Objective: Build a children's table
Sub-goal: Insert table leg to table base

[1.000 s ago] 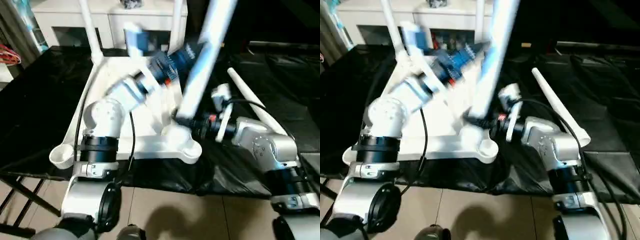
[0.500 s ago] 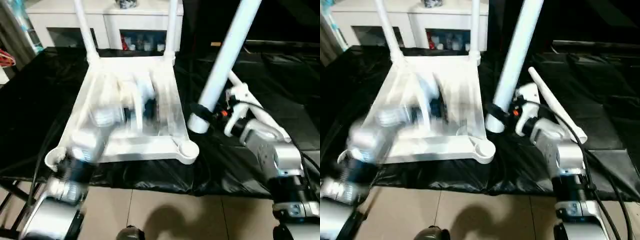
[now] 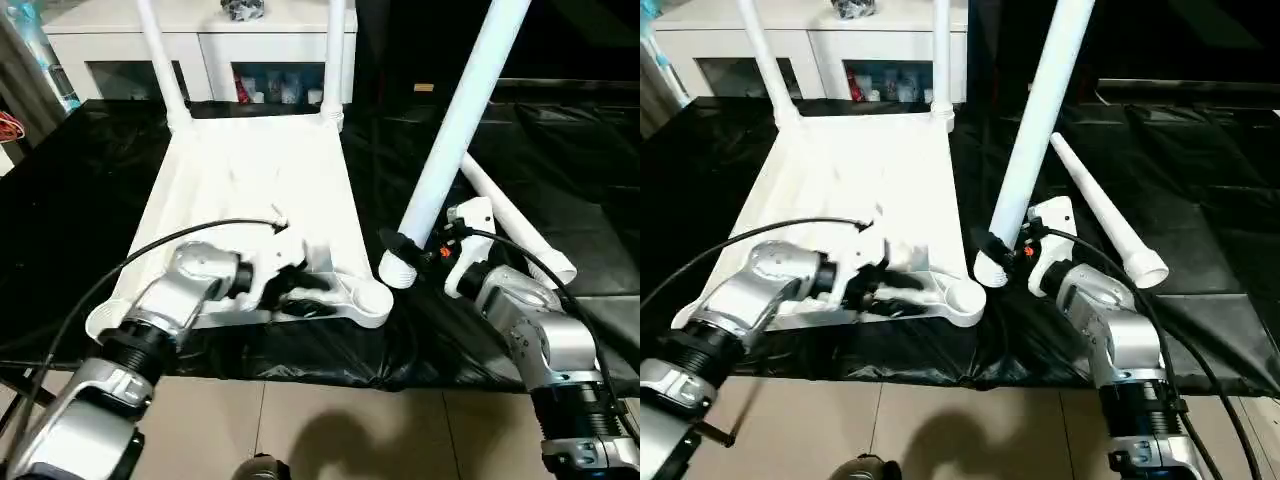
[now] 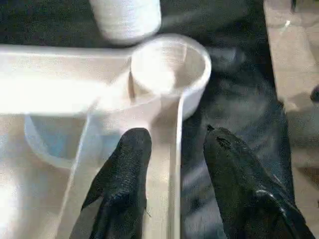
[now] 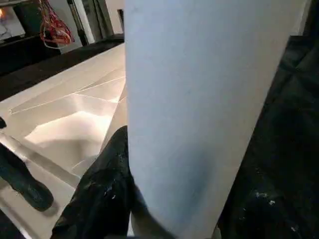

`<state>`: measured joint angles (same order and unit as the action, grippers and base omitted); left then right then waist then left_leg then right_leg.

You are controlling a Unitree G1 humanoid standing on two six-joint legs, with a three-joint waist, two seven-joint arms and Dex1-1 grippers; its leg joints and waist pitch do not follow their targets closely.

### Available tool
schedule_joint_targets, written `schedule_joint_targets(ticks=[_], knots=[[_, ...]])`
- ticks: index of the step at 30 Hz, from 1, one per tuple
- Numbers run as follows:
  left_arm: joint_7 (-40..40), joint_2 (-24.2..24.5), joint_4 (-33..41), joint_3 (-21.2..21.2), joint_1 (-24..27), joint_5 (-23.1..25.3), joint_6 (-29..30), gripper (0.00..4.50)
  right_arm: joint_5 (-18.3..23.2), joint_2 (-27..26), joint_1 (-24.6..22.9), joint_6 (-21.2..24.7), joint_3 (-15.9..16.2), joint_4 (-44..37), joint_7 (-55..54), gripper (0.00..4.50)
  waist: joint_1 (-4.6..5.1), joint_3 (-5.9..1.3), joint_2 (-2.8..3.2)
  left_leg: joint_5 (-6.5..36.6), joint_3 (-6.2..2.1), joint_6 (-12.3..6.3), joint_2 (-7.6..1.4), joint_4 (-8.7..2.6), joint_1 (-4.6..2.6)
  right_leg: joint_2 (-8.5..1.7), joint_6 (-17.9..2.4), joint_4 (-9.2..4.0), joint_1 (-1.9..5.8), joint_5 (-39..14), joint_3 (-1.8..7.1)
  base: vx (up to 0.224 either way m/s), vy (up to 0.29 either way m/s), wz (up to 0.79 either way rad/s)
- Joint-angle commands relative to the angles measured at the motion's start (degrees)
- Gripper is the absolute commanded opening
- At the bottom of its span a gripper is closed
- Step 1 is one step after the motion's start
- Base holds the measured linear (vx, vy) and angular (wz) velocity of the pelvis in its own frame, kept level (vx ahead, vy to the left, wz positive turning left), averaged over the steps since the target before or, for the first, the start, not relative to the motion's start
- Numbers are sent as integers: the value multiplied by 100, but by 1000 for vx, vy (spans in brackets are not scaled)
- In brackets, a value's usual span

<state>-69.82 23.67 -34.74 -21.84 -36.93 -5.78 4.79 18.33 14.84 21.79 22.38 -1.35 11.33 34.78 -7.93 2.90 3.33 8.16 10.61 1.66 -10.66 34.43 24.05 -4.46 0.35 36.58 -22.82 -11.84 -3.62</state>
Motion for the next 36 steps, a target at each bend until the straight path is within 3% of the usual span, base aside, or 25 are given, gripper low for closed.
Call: schedule_joint_targets(ticks=[1, 6, 19, 31, 36], knots=[[-76, 63, -108, -84, -66, 148, -126, 172, -22, -18, -19, -69, 46, -169, -35, 189, 28, -453, 27, 1614, -132, 246, -259, -411, -260, -421, -1223, -437, 203, -561, 252, 0, 0, 0], [-160, 90, -235, -89, -53, 207, -225, 124, -66, -31, 6, -85, 72, -154, -25, 189, 20, -437, 9, 1755, -132, 273, -268, -425, -264, -439, -1232, -449, 192, -794, 260, 0, 0, 0], [-246, 10, -441, 13, -40, 280, -402, 3, -127, -14, 52, -130, 139, -85, 52, 189, 15, -443, -15, 1542, -124, 169, -269, -415, -245, -439, -1239, -431, 198, -662, 259, 0, 0, 0], [-264, -79, -448, 101, 83, 197, -423, 0, -51, 90, 86, 36, 320, -229, 407, 189, 9, -437, -37, 1525, -119, 132, -276, -415, -245, -441, -1202, -443, 200, -771, 265, 0, 0, 0], [560, -394, -600, 192, -27, 405, -134, 0, 216, 333, 187, 429, 477, -522, 968, 189, -4, -419, -47, 1609, -117, 60, -280, -408, -249, -449, -1195, -467, 208, -903, 268, 0, 0, 0]])
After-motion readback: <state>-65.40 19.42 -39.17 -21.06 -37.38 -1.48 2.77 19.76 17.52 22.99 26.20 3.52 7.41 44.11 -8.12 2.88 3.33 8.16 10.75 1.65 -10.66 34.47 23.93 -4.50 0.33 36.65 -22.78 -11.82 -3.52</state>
